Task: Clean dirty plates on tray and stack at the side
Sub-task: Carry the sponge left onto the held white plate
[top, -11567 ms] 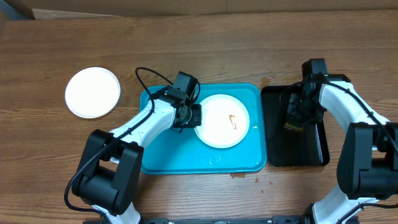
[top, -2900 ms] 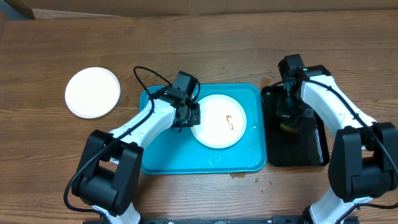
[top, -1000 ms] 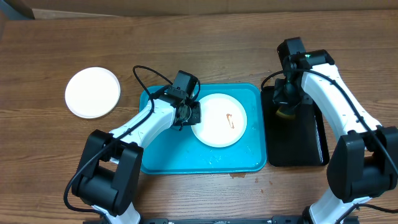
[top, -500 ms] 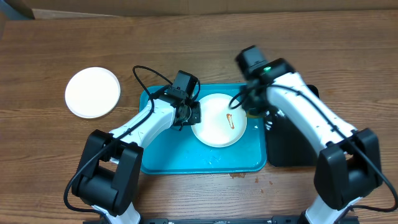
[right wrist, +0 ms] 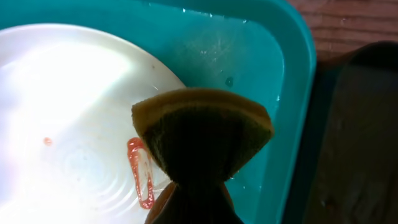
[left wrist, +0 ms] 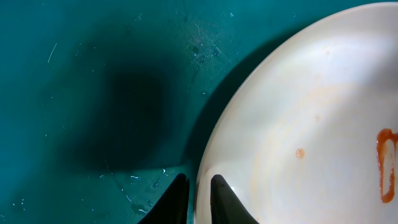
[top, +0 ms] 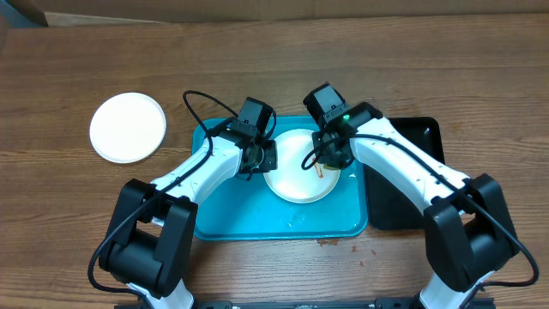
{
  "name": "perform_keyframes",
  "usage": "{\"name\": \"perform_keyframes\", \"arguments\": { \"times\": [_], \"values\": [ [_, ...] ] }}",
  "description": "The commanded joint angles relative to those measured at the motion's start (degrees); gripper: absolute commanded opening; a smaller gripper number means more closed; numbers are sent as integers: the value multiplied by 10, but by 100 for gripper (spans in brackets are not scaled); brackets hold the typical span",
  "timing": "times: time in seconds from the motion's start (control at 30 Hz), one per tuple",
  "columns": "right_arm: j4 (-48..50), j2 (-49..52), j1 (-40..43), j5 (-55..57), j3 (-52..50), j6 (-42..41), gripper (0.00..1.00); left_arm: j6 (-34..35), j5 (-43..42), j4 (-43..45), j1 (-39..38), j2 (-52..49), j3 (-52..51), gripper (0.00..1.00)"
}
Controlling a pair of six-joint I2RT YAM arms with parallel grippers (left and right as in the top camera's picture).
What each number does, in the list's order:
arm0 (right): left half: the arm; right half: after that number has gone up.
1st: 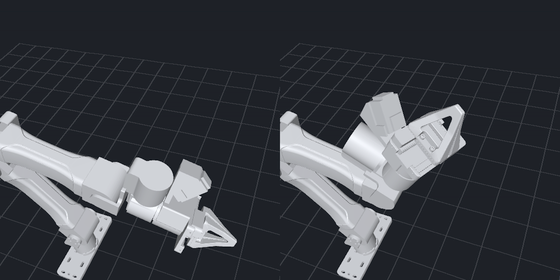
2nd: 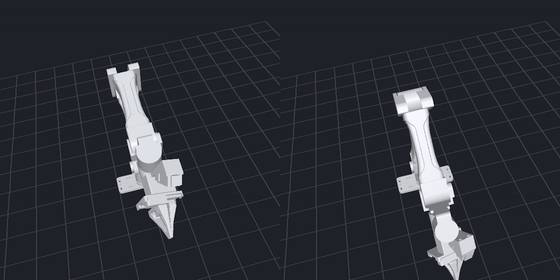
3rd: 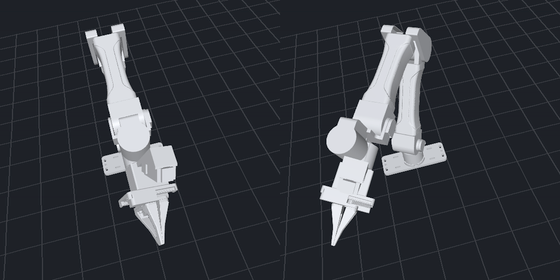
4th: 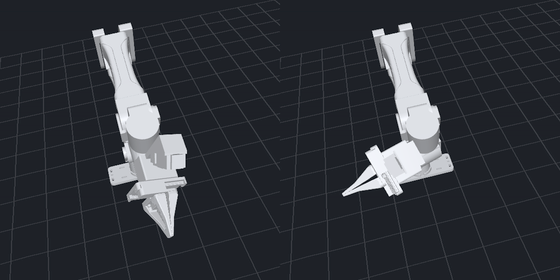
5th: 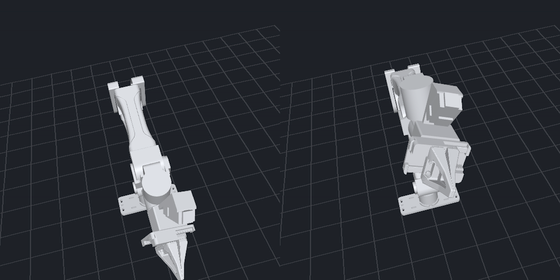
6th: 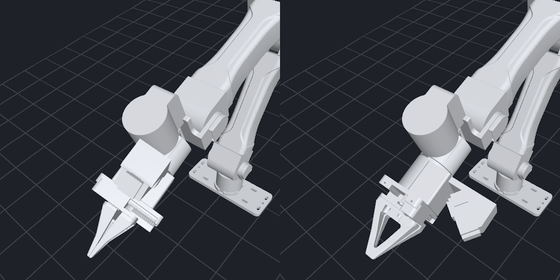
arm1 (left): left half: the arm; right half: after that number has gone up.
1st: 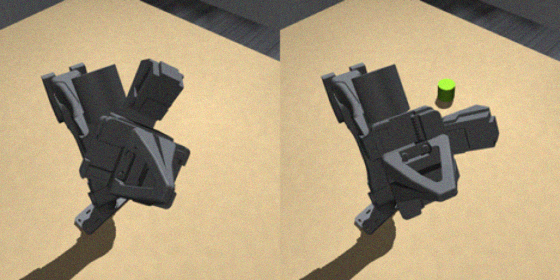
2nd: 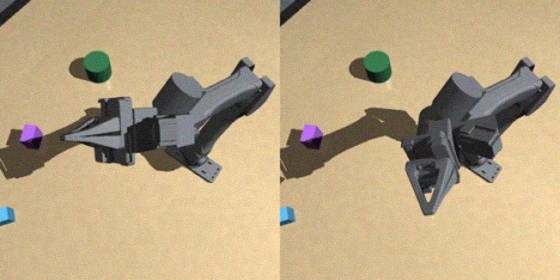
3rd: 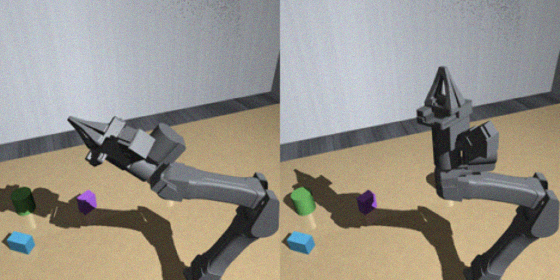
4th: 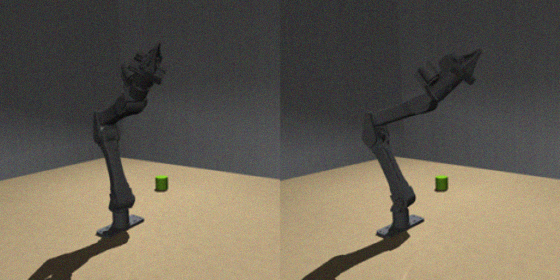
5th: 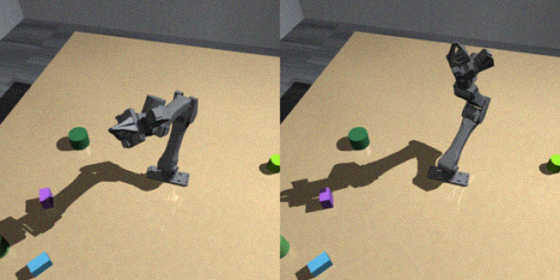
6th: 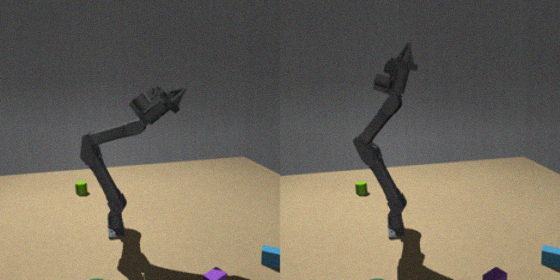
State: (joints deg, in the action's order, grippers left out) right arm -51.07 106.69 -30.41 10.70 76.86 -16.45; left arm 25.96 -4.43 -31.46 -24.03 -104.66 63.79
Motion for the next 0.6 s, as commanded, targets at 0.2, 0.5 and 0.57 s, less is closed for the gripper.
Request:
{"name": "perform_keyframes", "arguments": {
  "times": [0.2, 0.5, 0.57],
  "values": [
    [15, 1, 2, -27, -10, 0, 4, 4, 4, 2, 0, 9, 0, 15],
    [16, 1, 2, -35, -22, -1, 4, 4, 3, 2, 0, 9, 0, 15],
    [25, 1, 2, -35, -35, 0, 4, 4, 3, 2, 0, 9, 0, 15]
  ]
}}
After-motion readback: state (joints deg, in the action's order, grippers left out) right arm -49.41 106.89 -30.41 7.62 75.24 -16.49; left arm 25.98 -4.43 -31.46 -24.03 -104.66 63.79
